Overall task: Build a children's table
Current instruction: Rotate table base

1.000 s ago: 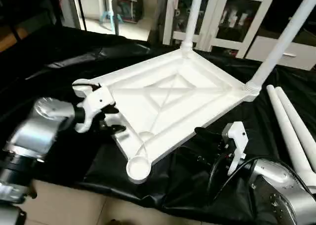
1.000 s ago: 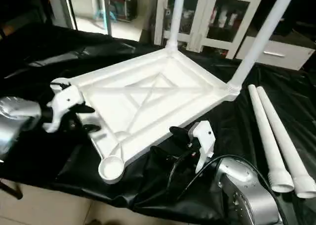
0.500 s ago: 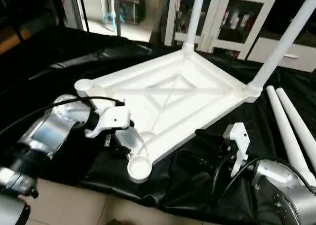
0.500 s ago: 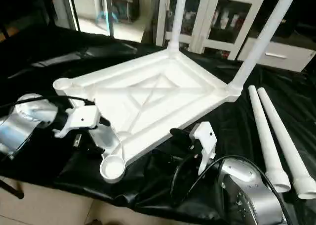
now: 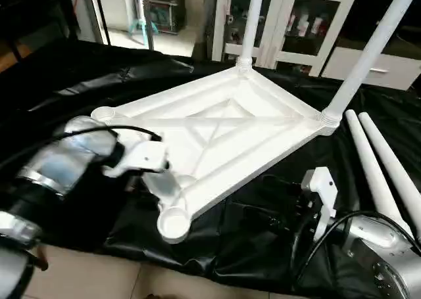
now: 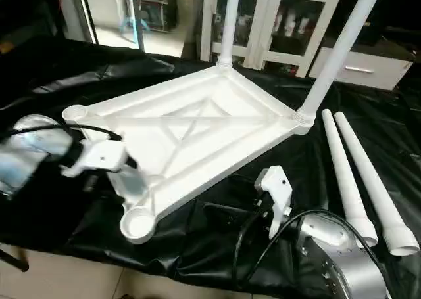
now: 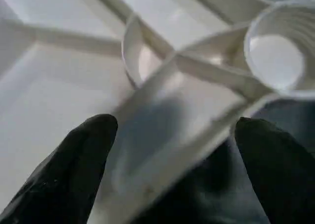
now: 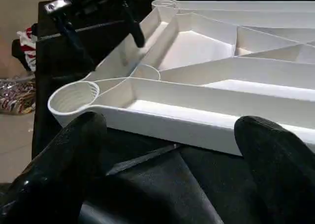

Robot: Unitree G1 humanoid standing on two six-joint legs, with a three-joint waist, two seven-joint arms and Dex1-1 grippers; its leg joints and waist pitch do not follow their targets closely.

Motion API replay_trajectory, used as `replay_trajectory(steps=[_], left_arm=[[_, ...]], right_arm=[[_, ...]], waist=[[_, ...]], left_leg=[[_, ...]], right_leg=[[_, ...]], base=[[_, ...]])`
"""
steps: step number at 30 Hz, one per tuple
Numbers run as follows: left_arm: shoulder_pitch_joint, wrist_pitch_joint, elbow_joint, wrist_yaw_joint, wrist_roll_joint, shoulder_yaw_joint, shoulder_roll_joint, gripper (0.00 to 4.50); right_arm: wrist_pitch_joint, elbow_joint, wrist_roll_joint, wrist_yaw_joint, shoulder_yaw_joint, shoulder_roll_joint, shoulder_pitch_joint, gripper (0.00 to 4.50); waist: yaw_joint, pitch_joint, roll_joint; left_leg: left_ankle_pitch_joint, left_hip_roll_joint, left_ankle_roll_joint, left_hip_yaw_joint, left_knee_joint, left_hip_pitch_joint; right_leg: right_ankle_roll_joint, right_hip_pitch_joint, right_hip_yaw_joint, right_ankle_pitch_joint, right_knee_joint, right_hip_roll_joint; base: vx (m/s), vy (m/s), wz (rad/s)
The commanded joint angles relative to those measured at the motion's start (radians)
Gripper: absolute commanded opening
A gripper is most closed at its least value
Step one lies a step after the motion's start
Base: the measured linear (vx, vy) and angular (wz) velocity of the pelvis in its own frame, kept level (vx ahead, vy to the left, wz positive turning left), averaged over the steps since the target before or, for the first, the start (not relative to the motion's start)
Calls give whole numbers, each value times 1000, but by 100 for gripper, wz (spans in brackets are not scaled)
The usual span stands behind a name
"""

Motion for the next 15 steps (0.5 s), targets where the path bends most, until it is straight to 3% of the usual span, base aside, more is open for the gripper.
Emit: replay_trajectory(steps=[1,4,7,12,15], left_arm=[[-4,39,-56,-41,-25,25,28,436],[16,74,-117,-74,-54,46,60,436],[22,63,-136,-57,-58,52,49,436],[39,-42,-70,34,60,-25,-2,436],[46,-72,-56,68,108,-53,-15,436]], right_arm=[[9,-20,5,0,-17,-9,7,450],[9,-22,6,-4,-15,-10,10,450],[10,-23,6,-4,-12,-10,9,450],[15,-20,4,-2,-5,-8,-2,450],[17,-25,4,2,-3,-12,0,450]], waist=[[3,-57,20],[2,-54,19],[3,-51,15],[5,-52,13],[8,-56,9]], left_leg=[[-255,58,-38,-30,-88,13],[-250,58,-33,-27,-89,12],[-284,58,-37,-27,-90,15],[-284,60,-37,-30,-89,13],[-249,60,-31,-30,-86,10]], right_leg=[[-232,35,43,-145,-60,-57],[-248,36,42,-127,-58,-56],[-240,33,43,-192,-65,-59],[-206,34,45,-231,-70,-61],[-204,37,45,-187,-65,-62]], base=[[0,0,0],[0,0,0],[0,0,0],[0,0,0],[0,0,0]])
